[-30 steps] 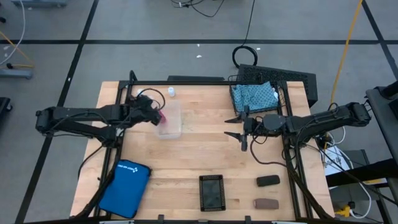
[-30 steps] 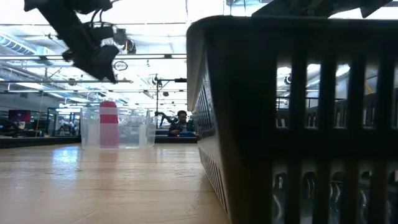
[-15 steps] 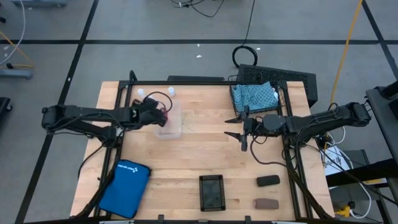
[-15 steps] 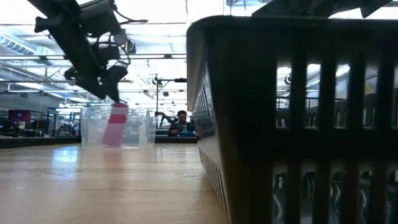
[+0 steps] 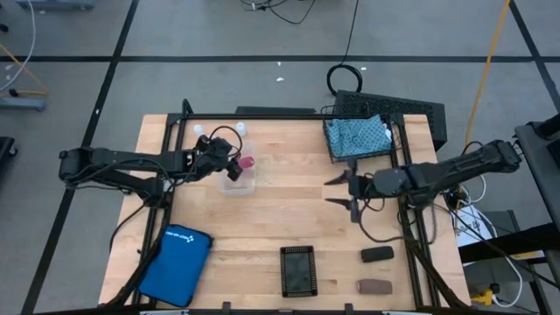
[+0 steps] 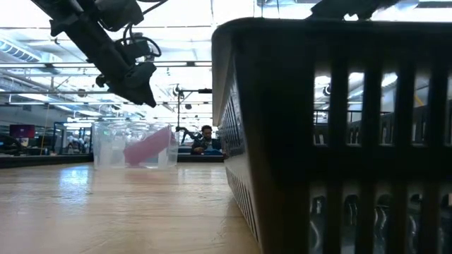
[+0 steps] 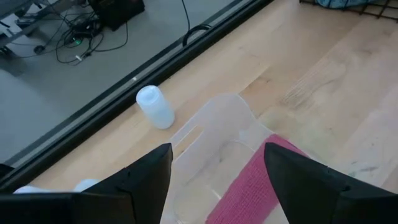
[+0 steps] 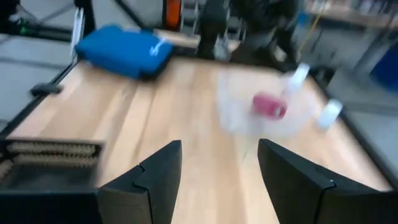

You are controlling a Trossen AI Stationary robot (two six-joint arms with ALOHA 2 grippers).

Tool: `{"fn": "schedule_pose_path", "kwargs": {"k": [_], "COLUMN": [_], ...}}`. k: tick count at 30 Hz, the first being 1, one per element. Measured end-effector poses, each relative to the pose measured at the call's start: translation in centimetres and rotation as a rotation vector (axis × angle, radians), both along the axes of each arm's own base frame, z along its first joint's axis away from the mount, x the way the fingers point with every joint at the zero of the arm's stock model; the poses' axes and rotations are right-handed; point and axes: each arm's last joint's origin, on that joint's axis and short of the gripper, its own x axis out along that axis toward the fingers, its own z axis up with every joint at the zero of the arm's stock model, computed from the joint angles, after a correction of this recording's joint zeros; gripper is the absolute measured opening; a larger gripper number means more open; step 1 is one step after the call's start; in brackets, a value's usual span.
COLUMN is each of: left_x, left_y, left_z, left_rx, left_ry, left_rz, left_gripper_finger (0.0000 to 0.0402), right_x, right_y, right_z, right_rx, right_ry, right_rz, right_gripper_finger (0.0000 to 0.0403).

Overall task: Pick & Place Medicine items
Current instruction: Put the black bandage into the transparent bin

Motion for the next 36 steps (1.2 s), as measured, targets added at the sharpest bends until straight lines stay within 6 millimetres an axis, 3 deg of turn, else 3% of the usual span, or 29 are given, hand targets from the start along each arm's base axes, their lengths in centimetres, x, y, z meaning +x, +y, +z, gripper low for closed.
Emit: {"fn": "schedule_pose_path", "kwargs": {"k": [5,13,22,27,36], "left_x": [0.0,0.1,0.7,1.0,1.1], "left_y": [0.0,0.0,0.1,0.0,0.1], "left_z": [0.0,0.1,0.8,1.1,1.3], "left_rx": [0.001,0.002,0.016,0.018,0.01], "left_ry": [-0.003,-0.013,-0.114,-0.169,-0.202], "left_rz": [0.001,0.005,0.003,0.001,0.007], "left_gripper_finger": [0.0256,0.0255,0.0255,0.0255,0.0255], "right_x": [-1.4,-3.1,-4.4,-6.1,-8.5], "right_y": [3.0,7.8,12.4,13.4,13.1], "right_z": [0.9,-3.4,-7.5,-9.0,-12.5], "right_rx": [0.037,0.146,0.155,0.153,0.162], "right_ry": [0.28,0.702,0.966,1.04,1.09], "right_rz": [0.037,0.012,0.01,-0.062,-0.09], "right_gripper_finger": [0.0201,0.0201,0.0201,0.0213,0.0264]}}
